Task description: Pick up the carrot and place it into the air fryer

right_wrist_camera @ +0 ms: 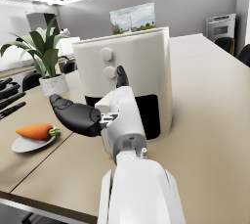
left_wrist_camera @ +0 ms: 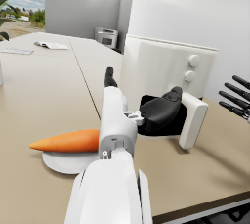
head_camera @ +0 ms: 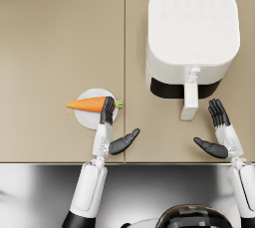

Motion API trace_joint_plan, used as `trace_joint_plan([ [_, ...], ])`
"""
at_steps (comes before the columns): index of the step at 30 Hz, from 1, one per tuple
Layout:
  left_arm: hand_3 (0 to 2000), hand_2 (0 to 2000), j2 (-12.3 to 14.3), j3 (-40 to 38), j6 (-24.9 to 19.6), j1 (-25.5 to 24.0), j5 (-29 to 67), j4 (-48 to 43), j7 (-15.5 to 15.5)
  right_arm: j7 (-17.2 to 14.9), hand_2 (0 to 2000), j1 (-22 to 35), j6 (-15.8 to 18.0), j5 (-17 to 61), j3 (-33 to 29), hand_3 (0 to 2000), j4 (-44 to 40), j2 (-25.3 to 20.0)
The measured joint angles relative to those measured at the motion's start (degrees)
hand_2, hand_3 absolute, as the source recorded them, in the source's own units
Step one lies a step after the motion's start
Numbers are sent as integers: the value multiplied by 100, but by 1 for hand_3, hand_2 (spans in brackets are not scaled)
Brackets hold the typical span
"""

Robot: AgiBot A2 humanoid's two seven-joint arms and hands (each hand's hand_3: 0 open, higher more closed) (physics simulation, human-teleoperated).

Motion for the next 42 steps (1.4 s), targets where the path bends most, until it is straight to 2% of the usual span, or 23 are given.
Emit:
trace_joint_plan([
  [20, 0, 0, 0, 0, 0, 0, 0, 0, 0, 0, 0, 0, 0, 0, 0, 0, 0, 0],
  [22, 0, 0, 24, 62, -281, -24, 0, 24, -280, 281, 0, 9, -278, 0, 96, 0, -50, -43],
  [25, 0, 0, 71, -10, -468, -43, 0, -7, -467, 469, 0, 116, -463, 0, 155, 0, -134, -164],
  [27, 0, 0, 77, -39, -522, -101, 505, -10, -520, 522, 0, 125, -516, 0, 226, 0, -217, -207],
  [35, 0, 0, 212, -352, -574, -60, 2554, 105, -573, 574, 0, 110, -568, 1844, 252, 0, -504, -337],
  [42, 0, 0, 337, -633, -578, 85, 4359, 244, -576, 578, 0, 177, -571, 2144, 289, 0, -673, -479],
])
